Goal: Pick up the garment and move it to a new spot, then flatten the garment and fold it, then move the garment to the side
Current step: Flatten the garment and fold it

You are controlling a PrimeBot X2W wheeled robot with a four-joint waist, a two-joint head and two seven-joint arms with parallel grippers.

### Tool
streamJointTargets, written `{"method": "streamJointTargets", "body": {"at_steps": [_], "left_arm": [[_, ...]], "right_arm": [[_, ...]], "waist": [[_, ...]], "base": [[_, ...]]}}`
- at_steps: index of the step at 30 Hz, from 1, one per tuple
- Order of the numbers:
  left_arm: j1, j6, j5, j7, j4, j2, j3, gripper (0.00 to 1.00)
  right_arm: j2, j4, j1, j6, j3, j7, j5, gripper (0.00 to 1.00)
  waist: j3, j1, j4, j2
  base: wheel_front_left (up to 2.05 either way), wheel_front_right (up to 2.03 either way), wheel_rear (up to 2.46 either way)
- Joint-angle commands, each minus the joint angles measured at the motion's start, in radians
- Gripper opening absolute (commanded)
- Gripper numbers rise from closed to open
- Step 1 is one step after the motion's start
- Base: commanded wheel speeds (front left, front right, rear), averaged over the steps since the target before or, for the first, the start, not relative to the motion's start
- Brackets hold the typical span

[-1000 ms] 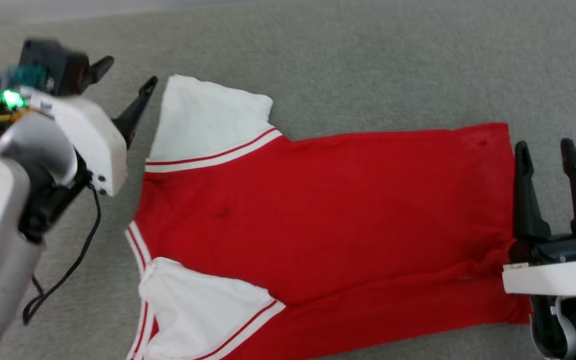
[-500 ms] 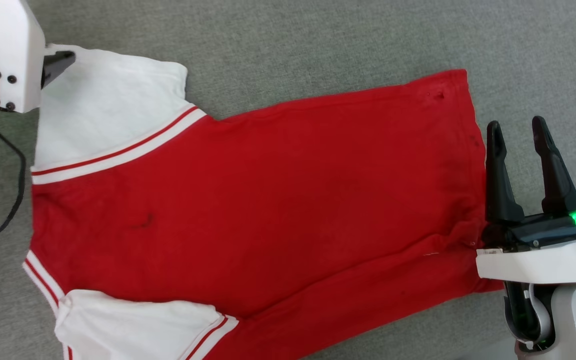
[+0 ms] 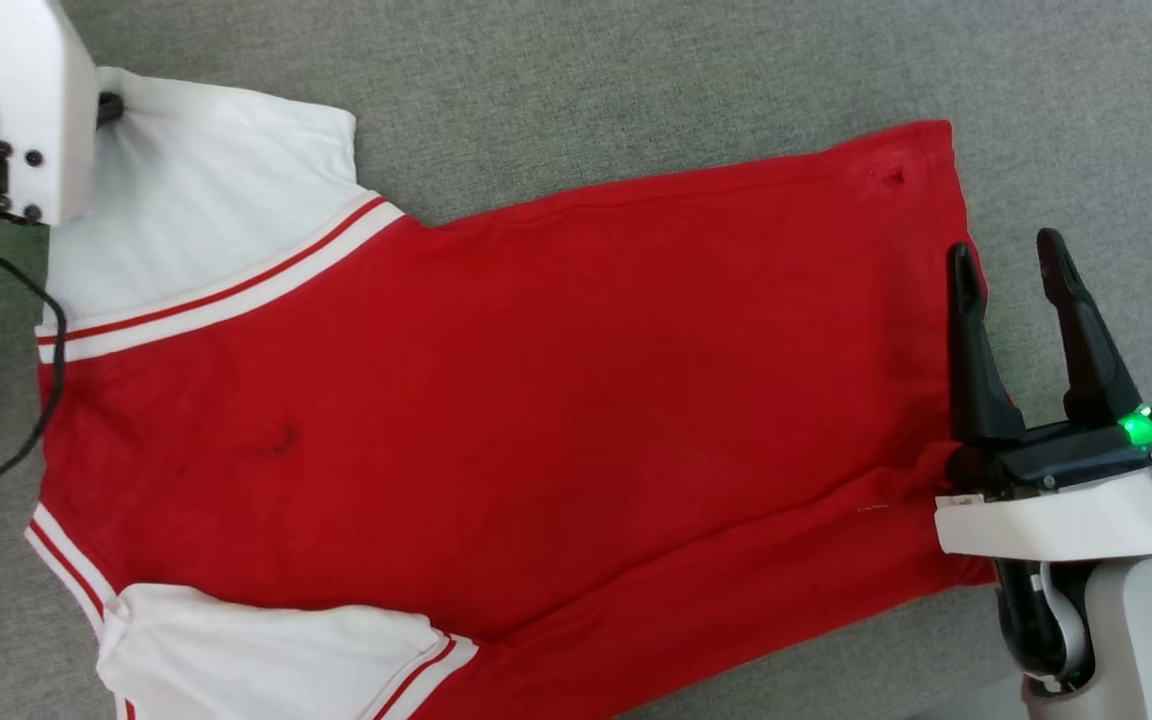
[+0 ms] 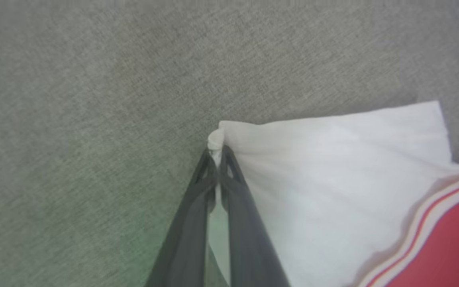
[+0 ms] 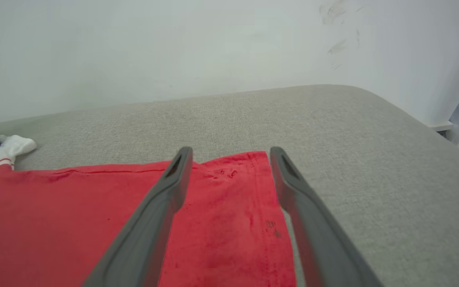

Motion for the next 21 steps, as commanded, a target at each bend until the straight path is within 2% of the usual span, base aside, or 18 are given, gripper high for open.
{"method": "streamJointTargets", "body": {"at_steps": [1, 7, 11, 18, 21], "left_arm": [[0.041, -0.003, 0.009, -0.019, 0.013, -0.012, -0.014, 0.00], [0.054, -0.032, 0.024, -0.189, 0.002, -0.037, -0.004, 0.00], [0.073, -0.046, 0.033, -0.280, -0.025, -0.062, -0.025, 0.00], [0.113, -0.055, 0.034, -0.390, -0.134, -0.063, -0.066, 0.00], [0.140, -0.055, 0.033, -0.428, -0.188, -0.055, -0.086, 0.00]], "right_arm": [[-0.018, 0.006, -0.013, -0.001, -0.001, 0.002, -0.010, 1.00], [-0.093, -0.008, -0.019, -0.001, -0.015, 0.053, -0.029, 1.00], [-0.172, -0.043, -0.021, -0.001, -0.031, 0.184, -0.027, 1.00], [-0.344, -0.095, -0.045, -0.001, -0.021, 0.743, 0.102, 1.00], [-0.431, -0.101, -0.080, -0.001, -0.038, 0.960, 0.115, 1.00]], "waist": [[-0.011, -0.0001, 0.010, 0.0000], [-0.088, -0.0001, 0.055, 0.0000], [-0.139, -0.0001, 0.106, 0.0000], [-0.190, -0.0001, 0.197, 0.0000], [-0.198, -0.0001, 0.236, 0.0000]], "base": [[0.00, 0.00, 0.00], [0.00, 0.00, 0.00], [0.00, 0.00, 0.00], [0.00, 0.00, 0.00], [0.00, 0.00, 0.00]]}}
